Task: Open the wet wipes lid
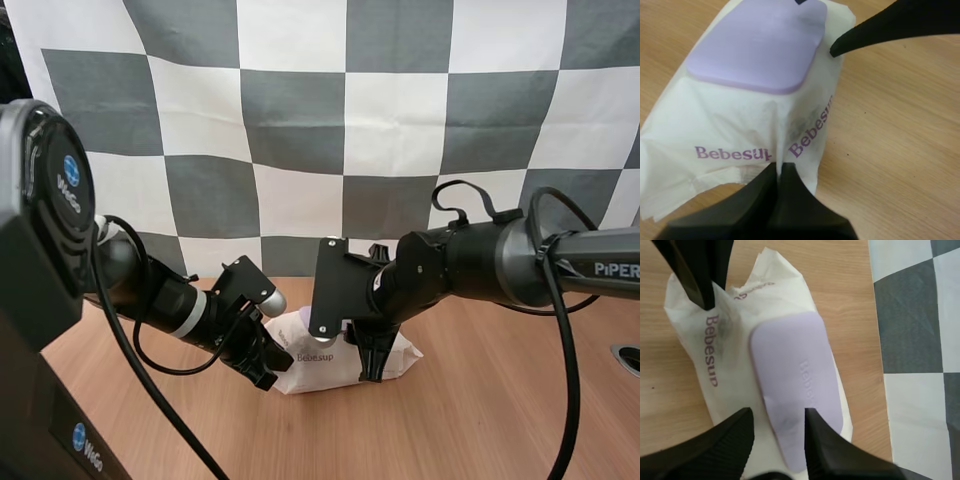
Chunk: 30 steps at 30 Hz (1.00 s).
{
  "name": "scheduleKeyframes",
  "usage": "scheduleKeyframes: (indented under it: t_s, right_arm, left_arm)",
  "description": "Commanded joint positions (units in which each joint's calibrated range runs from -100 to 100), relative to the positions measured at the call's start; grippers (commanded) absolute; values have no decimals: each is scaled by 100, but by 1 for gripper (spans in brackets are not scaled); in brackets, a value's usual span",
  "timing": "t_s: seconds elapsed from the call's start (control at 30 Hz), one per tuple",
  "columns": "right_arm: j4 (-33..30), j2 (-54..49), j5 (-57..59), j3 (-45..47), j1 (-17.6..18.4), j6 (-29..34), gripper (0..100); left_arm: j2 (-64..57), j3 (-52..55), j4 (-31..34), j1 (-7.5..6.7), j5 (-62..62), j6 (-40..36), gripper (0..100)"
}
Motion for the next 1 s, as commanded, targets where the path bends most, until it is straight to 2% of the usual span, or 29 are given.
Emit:
scheduleKeyframes:
  t_s: [0.0,0.2,0.3,0.53,0.97]
  right_arm:
    - [11,6,-104,-9,1,4,54]
    - [11,6,-183,-9,1,4,53]
    - [11,6,-183,-9,1,4,46]
    - [11,6,-216,-9,1,4,1]
    - [11,6,-768,-9,1,4,0]
  left_arm:
    - [-7,5,17,1,97,-7,0]
    - [-7,5,42,1,180,-7,0]
    - [-7,5,96,1,180,-7,0]
    - [-7,5,96,1,180,-7,0]
    - [-7,5,107,1,180,-7,0]
